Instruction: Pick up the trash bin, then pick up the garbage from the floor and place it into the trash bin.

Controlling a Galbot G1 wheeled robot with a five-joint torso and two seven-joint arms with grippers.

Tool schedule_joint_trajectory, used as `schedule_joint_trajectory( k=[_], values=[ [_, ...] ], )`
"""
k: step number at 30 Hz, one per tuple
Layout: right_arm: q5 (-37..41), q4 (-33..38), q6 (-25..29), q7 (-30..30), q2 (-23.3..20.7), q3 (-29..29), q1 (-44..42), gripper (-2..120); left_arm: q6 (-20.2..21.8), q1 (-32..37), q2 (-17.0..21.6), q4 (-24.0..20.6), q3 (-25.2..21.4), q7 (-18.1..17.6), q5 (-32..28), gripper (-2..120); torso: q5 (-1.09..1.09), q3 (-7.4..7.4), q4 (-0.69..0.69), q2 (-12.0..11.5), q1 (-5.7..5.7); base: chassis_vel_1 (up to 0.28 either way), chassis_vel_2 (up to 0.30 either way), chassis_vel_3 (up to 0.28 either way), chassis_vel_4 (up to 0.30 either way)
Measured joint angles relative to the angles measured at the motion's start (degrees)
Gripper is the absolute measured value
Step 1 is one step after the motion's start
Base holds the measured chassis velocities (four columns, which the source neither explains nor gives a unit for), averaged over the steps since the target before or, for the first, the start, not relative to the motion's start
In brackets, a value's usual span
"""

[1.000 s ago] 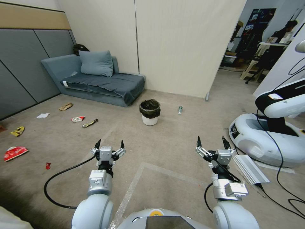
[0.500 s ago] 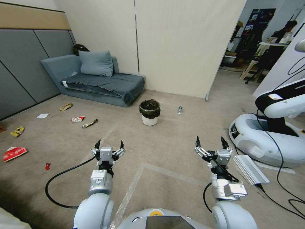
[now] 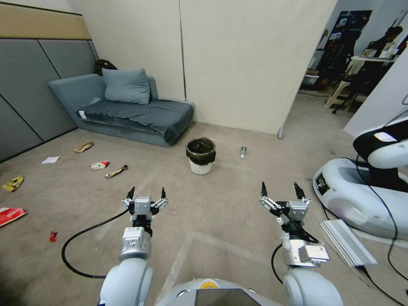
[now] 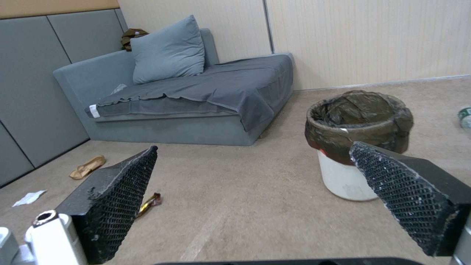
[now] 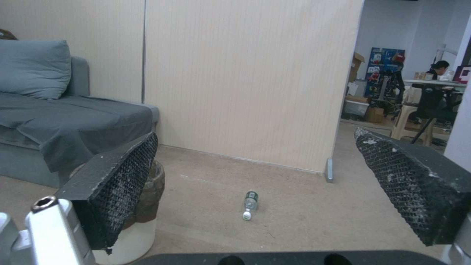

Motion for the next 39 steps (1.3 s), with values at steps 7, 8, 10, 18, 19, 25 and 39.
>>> schedule_joint_trajectory(
  k=[7, 8, 10, 18, 19, 25, 39],
  values=[
    [-0.07, -0.58, 0.01, 0.00, -0.02, -0.04, 0.30, 100, -0.28, 0.02, -0.58, 0.31, 0.78, 0.00, 0.68, 100, 0.00, 0.00, 0.00, 0.00, 0.00, -0.216, 0.193, 0.217, -0.214],
    [-0.07, -0.58, 0.01, 0.00, -0.02, -0.04, 0.30, 100, -0.28, 0.02, -0.58, 0.31, 0.78, 0.00, 0.68, 100, 0.00, 0.00, 0.00, 0.00, 0.00, -0.199, 0.203, 0.216, -0.221],
    [-0.16, -0.78, 0.08, 0.00, -0.03, -0.10, 0.36, 100, -0.35, 0.02, -0.59, 0.41, 0.79, -0.10, 0.69, 100, -0.01, 0.00, 0.00, 0.00, 0.00, -0.237, 0.228, 0.223, -0.225],
    [-0.18, -0.97, 0.19, -0.01, -0.03, -0.09, 0.41, 100, -0.43, -0.01, -0.36, 0.55, 0.82, -0.14, 0.68, 100, 0.00, 0.00, 0.00, 0.00, 0.00, -0.219, 0.209, 0.221, -0.210],
    [-0.17, -1.01, 0.20, -0.01, -0.03, -0.09, 0.42, 100, -0.43, -0.02, -0.31, 0.56, 0.82, -0.14, 0.67, 100, -0.02, -0.01, 0.00, 0.00, 0.00, -0.221, 0.220, 0.206, -0.226],
    [-0.28, -1.23, 0.37, -0.02, -0.03, -0.07, 0.42, 100, -0.47, 0.01, -0.09, 0.57, 0.82, -0.14, 0.61, 100, -0.01, 0.00, -0.01, 0.00, 0.00, -0.219, 0.206, 0.215, -0.217],
    [-0.40, -1.36, 0.50, -0.05, -0.03, -0.05, 0.40, 100, -0.48, 0.07, -0.02, 0.44, 0.78, -0.17, 0.54, 100, -0.02, 0.00, -0.01, 0.00, 0.00, -0.214, 0.213, 0.215, -0.212]
  ],
)
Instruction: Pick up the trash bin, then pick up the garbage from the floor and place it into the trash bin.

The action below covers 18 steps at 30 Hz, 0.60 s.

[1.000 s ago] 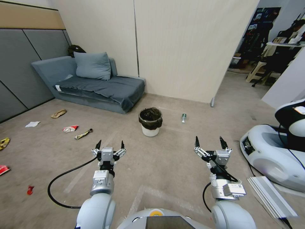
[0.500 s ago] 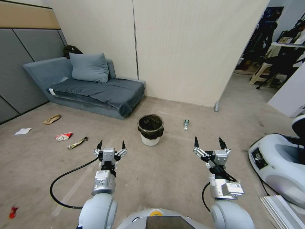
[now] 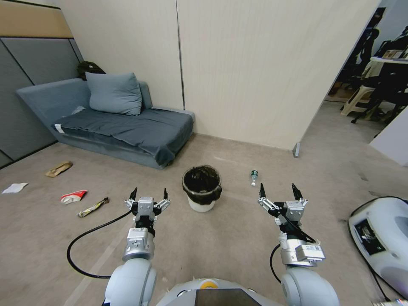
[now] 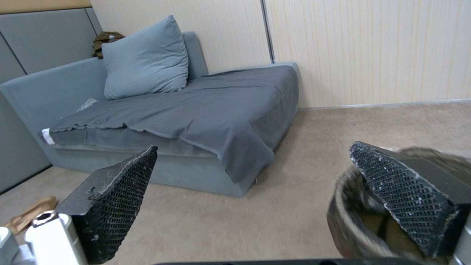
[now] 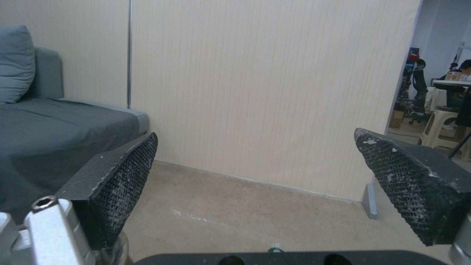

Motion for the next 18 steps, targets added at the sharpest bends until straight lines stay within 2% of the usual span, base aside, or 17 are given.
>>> schedule_joint_trajectory(
  k=[11, 18],
  values=[
    [-0.03, -0.01, 0.00, 0.00, 0.00, 0.00, 0.01, 100, 0.00, -0.02, 0.00, -0.04, 0.00, 0.00, -0.03, 100, 0.02, 0.01, 0.00, 0.00, 0.02, -0.196, 0.189, 0.191, -0.200],
    [-0.03, 0.00, 0.00, 0.00, 0.00, 0.00, -0.02, 100, 0.00, 0.01, -0.01, -0.06, 0.00, 0.01, -0.04, 100, 0.02, 0.00, 0.00, 0.00, 0.00, -0.036, 0.045, 0.036, -0.025]
  ],
)
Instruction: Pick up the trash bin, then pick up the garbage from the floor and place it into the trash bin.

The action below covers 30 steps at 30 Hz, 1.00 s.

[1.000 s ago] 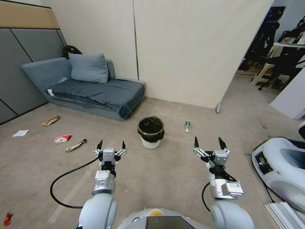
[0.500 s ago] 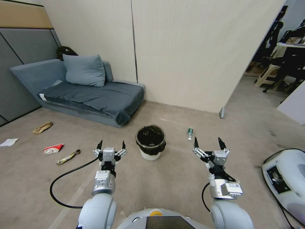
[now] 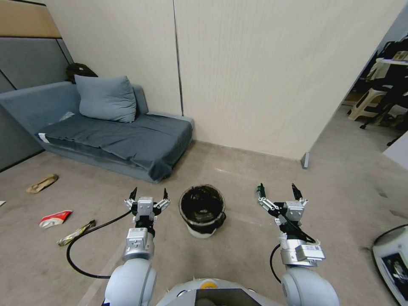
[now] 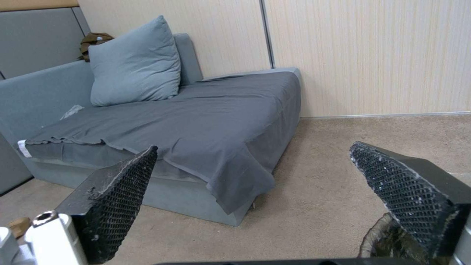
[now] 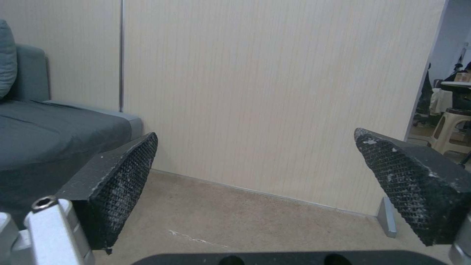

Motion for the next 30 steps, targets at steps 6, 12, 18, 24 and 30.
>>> schedule_joint_trajectory(
  k=[6, 12, 18, 24, 30],
  values=[
    [0.00, 0.00, 0.00, 0.00, 0.00, 0.00, 0.01, 100, 0.00, 0.00, 0.00, -0.01, 0.00, 0.00, 0.00, 100, 0.00, 0.00, 0.00, 0.00, 0.00, 0.000, 0.000, 0.000, 0.000],
    [0.01, 0.00, -0.01, 0.00, 0.00, 0.00, 0.01, 100, 0.01, -0.01, 0.00, -0.01, 0.00, 0.00, -0.01, 100, 0.00, 0.00, 0.00, 0.00, 0.00, 0.000, 0.000, 0.000, 0.000],
    [0.00, 0.01, -0.02, 0.00, 0.00, 0.00, 0.01, 100, 0.01, -0.01, 0.00, -0.01, 0.00, 0.00, -0.01, 100, 0.00, 0.00, 0.00, 0.00, 0.00, 0.000, 0.000, 0.000, 0.000],
    [0.01, 0.01, -0.02, 0.00, 0.00, 0.00, 0.01, 100, 0.01, -0.01, 0.00, -0.01, 0.00, 0.00, -0.01, 100, 0.00, 0.00, 0.00, 0.00, 0.00, 0.000, 0.000, 0.000, 0.000],
    [0.01, 0.02, -0.02, 0.00, 0.00, 0.00, 0.01, 100, 0.01, -0.02, 0.00, 0.00, 0.00, 0.00, -0.01, 100, 0.00, 0.00, 0.00, 0.00, 0.00, 0.000, 0.000, 0.000, 0.000]
  ],
)
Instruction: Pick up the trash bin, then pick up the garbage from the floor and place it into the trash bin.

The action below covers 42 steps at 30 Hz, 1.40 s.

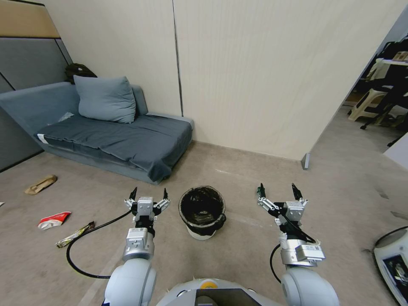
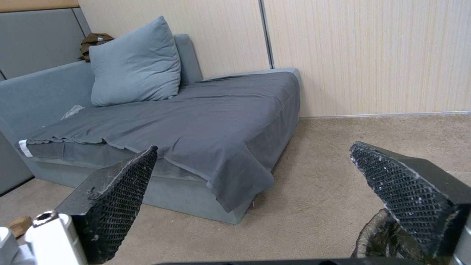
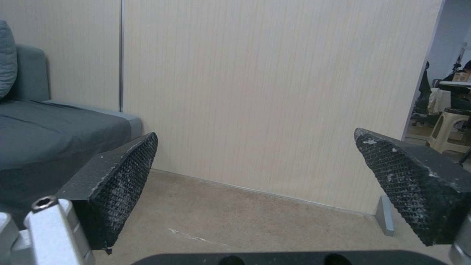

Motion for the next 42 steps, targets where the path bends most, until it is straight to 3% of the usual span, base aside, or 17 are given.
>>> schedule_joint_trajectory(
  k=[16, 18, 22, 27, 32, 35, 42],
  values=[
    [0.00, 0.00, 0.00, 0.00, 0.00, 0.00, 0.00, 100, 0.12, -0.04, 0.20, 0.00, -0.07, 0.44, -0.79, 100, 0.00, 0.00, 0.00, 0.00, 0.00, 0.000, 0.000, 0.000, 0.000],
    [0.00, 0.00, 0.00, 0.00, 0.00, 0.00, 0.00, 100, 0.80, -0.30, 1.29, 0.02, -0.54, 2.68, -4.63, 100, 0.00, 0.00, 0.00, 0.00, 0.00, 0.000, 0.000, 0.000, 0.000],
    [0.01, 0.01, 0.00, 0.01, 0.00, 0.00, 0.01, 100, 0.91, -0.30, 1.60, 0.04, -0.55, 2.80, -4.95, 100, 0.00, 0.00, 0.01, 0.00, 0.00, 0.000, 0.000, 0.000, 0.000],
    [0.00, 0.01, -0.01, 0.00, 0.00, 0.00, 0.00, 100, 2.19, -0.59, 3.52, -0.10, -0.87, 6.85, -11.32, 100, -0.01, 0.00, -0.01, 0.00, 0.00, 0.000, 0.000, 0.000, 0.000],
    [0.00, 0.00, -0.01, 0.00, 0.00, 0.00, 0.00, 100, 3.51, -1.22, 4.75, 0.55, -0.80, 8.51, -15.07, 100, 0.00, 0.00, 0.00, 0.00, 0.00, 0.000, 0.000, 0.000, 0.000],
    [0.00, 0.01, 0.00, 0.00, 0.00, 0.00, 0.00, 100, 8.76, -2.73, 6.35, 2.43, -0.15, 8.78, -23.92, 100, 0.00, 0.00, 0.00, 0.00, 0.00, 0.000, 0.000, 0.000, 0.000],
    [0.00, 0.00, -0.01, 0.00, 0.00, 0.00, 0.00, 100, 13.78, -4.48, 7.31, 5.35, -0.14, 8.53, -30.01, 100, 0.00, 0.00, 0.00, 0.00, 0.00, 0.000, 0.000, 0.000, 0.000]
  ],
)
